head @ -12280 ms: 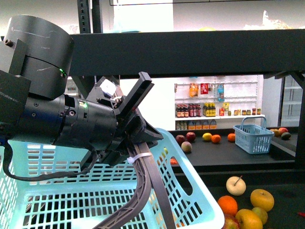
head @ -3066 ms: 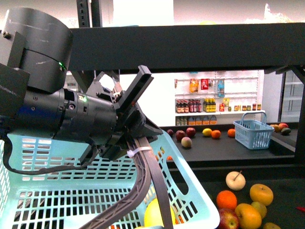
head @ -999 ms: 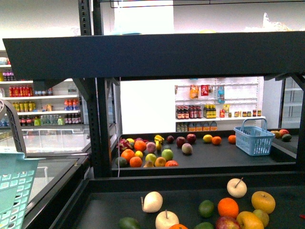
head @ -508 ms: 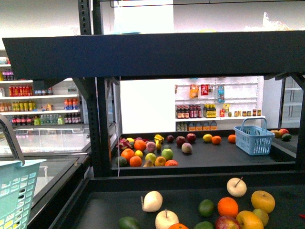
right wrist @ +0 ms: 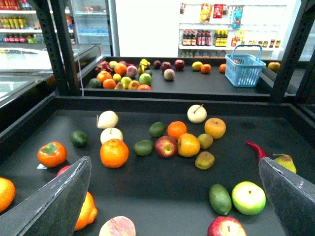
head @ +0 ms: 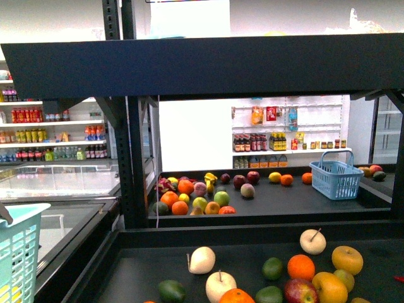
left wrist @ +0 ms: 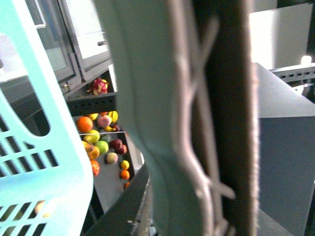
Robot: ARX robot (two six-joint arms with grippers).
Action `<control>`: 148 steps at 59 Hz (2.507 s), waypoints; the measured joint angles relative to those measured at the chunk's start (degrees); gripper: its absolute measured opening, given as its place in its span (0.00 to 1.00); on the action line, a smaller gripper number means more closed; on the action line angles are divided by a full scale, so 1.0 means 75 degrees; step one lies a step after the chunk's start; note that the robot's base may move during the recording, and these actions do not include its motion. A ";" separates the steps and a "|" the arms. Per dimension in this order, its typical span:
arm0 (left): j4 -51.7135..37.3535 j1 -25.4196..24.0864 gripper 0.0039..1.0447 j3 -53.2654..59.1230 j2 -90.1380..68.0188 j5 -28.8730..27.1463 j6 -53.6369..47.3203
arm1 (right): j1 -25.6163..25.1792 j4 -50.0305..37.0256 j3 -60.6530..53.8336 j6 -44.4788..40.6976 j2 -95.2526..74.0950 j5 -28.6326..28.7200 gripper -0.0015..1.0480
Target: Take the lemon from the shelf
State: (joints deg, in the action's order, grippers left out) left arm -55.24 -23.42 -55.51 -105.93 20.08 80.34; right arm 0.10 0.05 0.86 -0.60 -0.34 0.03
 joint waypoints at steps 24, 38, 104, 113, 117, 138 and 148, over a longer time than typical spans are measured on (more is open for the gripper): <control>0.0143 -0.0219 0.94 0.0560 0.0052 0.0160 -0.0577 | 0.0000 0.0000 0.0000 0.0000 0.0000 -0.0003 0.98; 0.0924 -0.0289 0.93 0.0697 0.0574 0.0175 -0.0866 | 0.0000 0.0000 0.0000 0.0000 0.0000 0.0000 0.98; 0.9125 0.0542 0.93 0.1853 0.7391 -0.1804 -0.6933 | 0.0000 0.0000 0.0000 -0.0003 0.0000 0.0000 0.98; 0.9941 0.1906 0.93 0.2468 0.9582 -0.2285 -0.8253 | 0.0000 0.0000 0.0000 0.0000 0.0000 0.0000 0.98; 0.8923 0.2789 0.81 0.3179 1.0757 -0.2570 -0.9288 | 0.0000 0.0000 0.0000 0.0000 0.0003 0.0000 0.98; 0.7743 0.3101 0.16 0.5928 1.2945 -0.2664 -1.0573 | 0.0000 0.0000 0.0000 0.0000 0.0003 0.0000 0.98; 0.7603 0.3101 0.02 0.6295 1.3222 -0.2669 -1.0622 | 0.0000 0.0000 0.0000 0.0000 0.0003 0.0000 0.98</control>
State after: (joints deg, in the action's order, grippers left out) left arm 1.78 -0.16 -8.29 -6.76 0.05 0.67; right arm 0.10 0.05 0.86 -0.60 -0.32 0.03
